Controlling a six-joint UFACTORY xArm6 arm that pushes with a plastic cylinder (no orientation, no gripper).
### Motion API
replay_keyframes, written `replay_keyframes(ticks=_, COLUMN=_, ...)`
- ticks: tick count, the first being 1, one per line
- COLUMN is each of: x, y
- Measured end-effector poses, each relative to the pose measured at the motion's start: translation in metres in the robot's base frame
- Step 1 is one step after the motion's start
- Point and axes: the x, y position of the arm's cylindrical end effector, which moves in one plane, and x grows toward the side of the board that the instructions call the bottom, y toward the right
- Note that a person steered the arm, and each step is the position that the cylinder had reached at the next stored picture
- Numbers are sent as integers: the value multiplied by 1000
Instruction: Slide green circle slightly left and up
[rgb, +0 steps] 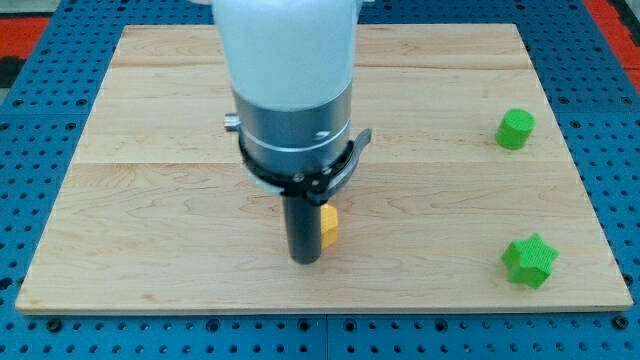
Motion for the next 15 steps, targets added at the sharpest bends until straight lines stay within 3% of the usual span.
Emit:
replay_keyframes(ticks=2, x=-31, y=49)
replay_keyframes(ticks=3, x=-23, y=79)
replay_keyframes(ticks=6, x=-122, y=266)
replay_keyframes(ticks=7, x=-146, y=295)
replay_keyframes(ticks=9, x=-148, y=176)
replay_keyframes(ticks=13, x=-239, y=204)
replay_keyframes(ticks=14, x=-248, y=189)
replay_keyframes(ticks=15, x=-225, y=169)
